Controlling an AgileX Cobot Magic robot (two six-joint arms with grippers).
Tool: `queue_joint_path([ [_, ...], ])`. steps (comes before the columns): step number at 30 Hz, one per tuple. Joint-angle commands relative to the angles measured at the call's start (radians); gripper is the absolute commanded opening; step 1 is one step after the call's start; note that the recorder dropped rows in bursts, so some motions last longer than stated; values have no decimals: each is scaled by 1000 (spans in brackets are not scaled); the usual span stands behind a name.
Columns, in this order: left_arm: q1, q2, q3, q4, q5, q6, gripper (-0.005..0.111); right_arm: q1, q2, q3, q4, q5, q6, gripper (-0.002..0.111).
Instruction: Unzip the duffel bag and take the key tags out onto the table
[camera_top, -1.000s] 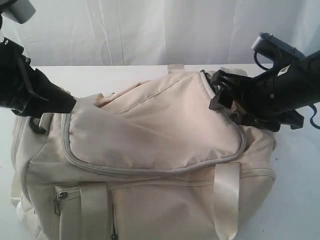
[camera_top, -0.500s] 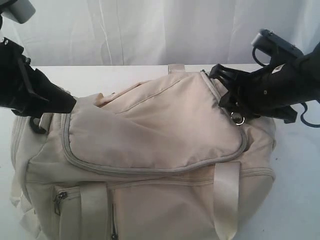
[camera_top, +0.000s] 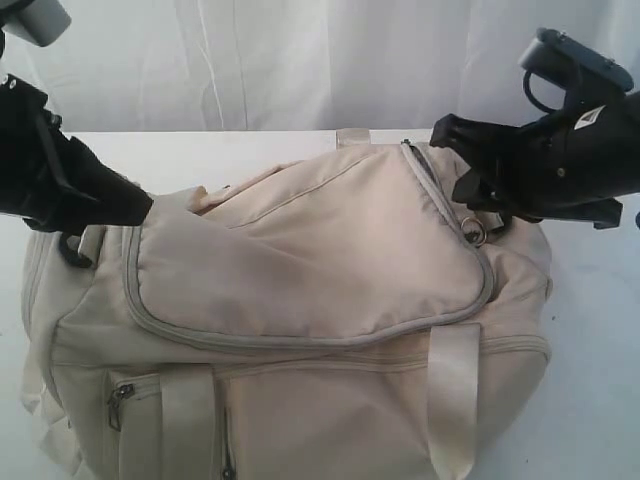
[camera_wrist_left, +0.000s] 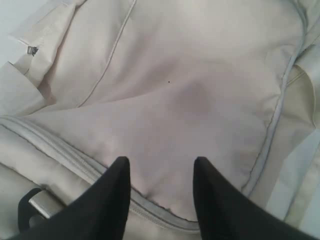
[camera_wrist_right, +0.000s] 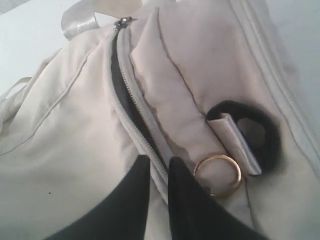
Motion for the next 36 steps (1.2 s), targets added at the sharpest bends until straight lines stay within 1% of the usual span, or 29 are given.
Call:
queue_joint_path([
  [1,0,-8,7,-19,0,-1,45,-1,-1,3,-59,29,13,23],
  [4,0,-8,7,-19,0,-1,45,-1,5,3,-123,11,22,41],
  [6,0,-8,7,-19,0,-1,45,-1,5,3,-182,-31,22,50],
  [8,0,-8,7,-19,2,-1,45,-1,5,3,-232,-73,22,53],
  [12,0,-8,7,-21,1,-1,45,-1,5,3,-342,-151,22,50],
  [15,0,-8,7,-21,1,-1,45,-10,9,3,-428,-146,28,47],
  [20,0,-8,8,-19,1,-1,45,-35,35,3,-428,-91,34,47],
  [26,0,-8,8,-19,1,-1,45,-35,67,3,-428,-97,19,47],
  [28,0,-8,8,-19,1,-1,45,-35,78,3,-428,-97,16,43],
  [33,0,-8,8,-19,4,-1,45,-35,69,1,-399,-92,16,27],
  [36,0,-8,8,-19,4,-1,45,-31,39,-28,-375,-30,16,23],
])
